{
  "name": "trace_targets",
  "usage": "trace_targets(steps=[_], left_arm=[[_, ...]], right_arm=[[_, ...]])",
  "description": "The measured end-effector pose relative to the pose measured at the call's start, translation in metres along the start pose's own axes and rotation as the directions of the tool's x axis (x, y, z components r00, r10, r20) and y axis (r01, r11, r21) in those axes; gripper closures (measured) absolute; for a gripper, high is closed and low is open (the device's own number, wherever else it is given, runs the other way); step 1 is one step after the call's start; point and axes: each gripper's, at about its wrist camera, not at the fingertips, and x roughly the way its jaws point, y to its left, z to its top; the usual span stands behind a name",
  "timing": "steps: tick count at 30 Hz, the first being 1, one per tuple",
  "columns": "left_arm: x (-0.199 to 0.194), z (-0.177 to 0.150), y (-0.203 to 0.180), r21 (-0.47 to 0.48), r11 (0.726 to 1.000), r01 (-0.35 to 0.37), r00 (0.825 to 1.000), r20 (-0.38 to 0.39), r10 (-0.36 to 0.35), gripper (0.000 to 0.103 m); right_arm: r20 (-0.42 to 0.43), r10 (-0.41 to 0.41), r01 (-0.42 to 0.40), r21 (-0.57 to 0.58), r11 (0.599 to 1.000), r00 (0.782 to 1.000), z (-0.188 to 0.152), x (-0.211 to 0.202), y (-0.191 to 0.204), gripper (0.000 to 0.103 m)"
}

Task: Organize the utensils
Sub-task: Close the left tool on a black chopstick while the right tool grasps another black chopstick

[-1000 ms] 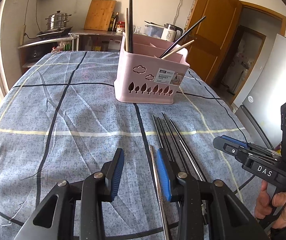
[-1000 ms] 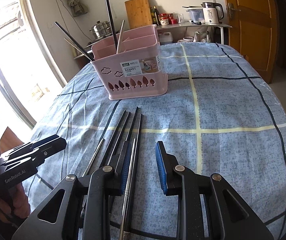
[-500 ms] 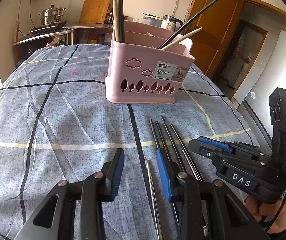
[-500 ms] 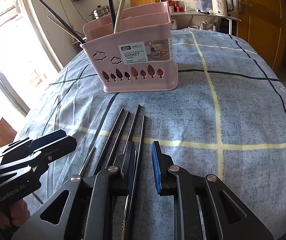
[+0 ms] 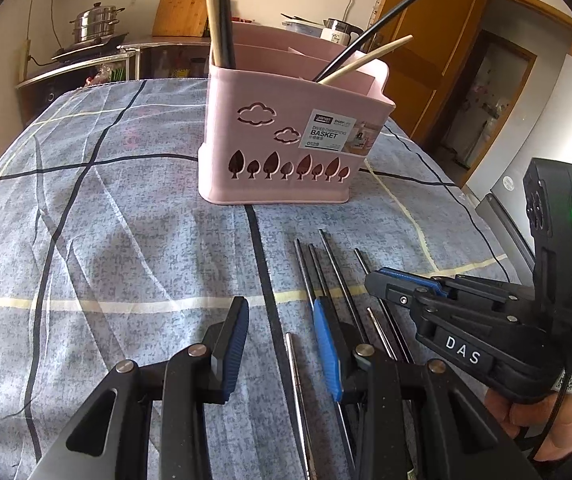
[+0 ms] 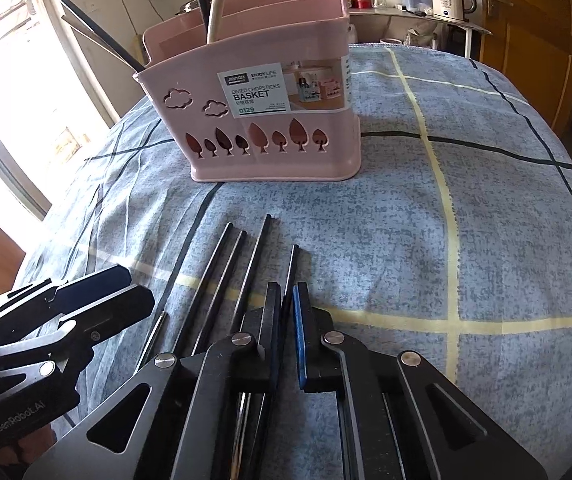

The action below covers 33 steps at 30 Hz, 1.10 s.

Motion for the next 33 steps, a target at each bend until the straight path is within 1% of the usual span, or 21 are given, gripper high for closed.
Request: trace_targets(steps=[5,8,10,15,18,19,22,23,27,30,33], left_arm=[[0.018,0.006,-0.009,0.015,1.0,-0.002,0.999,-0.041,0.002,0.07],[0.029,0.008,-0.01,0.019,1.0,-0.019,0.997,-0.068,0.02,0.077],[0.031,0.009,-0.011,0.02,0.999,-0.025,0.998,-0.066,0.026,0.077],[0.037,0.013,-0.02,0.058,0.997,-0.056,0.995,-0.08,0.06,0.077],[0.04,0.014,-0.026,0.082,0.992,-0.091,0.991,-0.087,0.098,0.078],[0.041,0.015,-0.028,0.088,0.992,-0.093,0.99,-0.095,0.101,0.078],[0.043,0.014,-0.038,0.125,0.983,-0.133,0.984,-0.103,0.146,0.078],[0.043,0.013,-0.04,0.135,0.981,-0.143,0.982,-0.104,0.157,0.08],[0.043,0.012,-0.044,0.148,0.977,-0.153,0.979,-0.109,0.17,0.085],[0.042,0.01,-0.045,0.158,0.975,-0.155,0.978,-0.113,0.174,0.086],[0.04,0.008,-0.044,0.156,0.976,-0.15,0.978,-0.12,0.17,0.086]], right_arm=[[0.002,-0.006,0.006,0.05,0.999,1.0,-0.007,-0.011,-0.021,0.097],[0.004,-0.005,0.005,0.059,0.998,1.0,-0.01,-0.015,-0.028,0.097],[0.006,-0.002,0.002,0.061,0.998,1.0,-0.011,-0.016,-0.03,0.097],[0.01,0.002,-0.003,0.06,0.998,1.0,-0.011,-0.015,-0.03,0.097],[0.008,0.003,-0.003,0.057,0.998,1.0,-0.011,-0.015,-0.029,0.097],[0.006,0.002,-0.002,0.056,0.998,1.0,-0.011,-0.015,-0.029,0.097],[-0.009,-0.007,0.007,0.051,0.999,1.0,-0.01,-0.014,-0.029,0.097],[-0.015,-0.012,0.013,0.048,0.999,1.0,-0.009,-0.014,-0.028,0.097],[-0.041,-0.049,0.05,0.025,0.998,0.998,-0.008,-0.014,-0.022,0.097],[-0.063,-0.072,0.072,0.004,0.997,0.995,-0.008,-0.014,-0.017,0.097],[-0.082,-0.077,0.079,0.01,0.997,0.994,-0.01,-0.016,-0.018,0.097]])
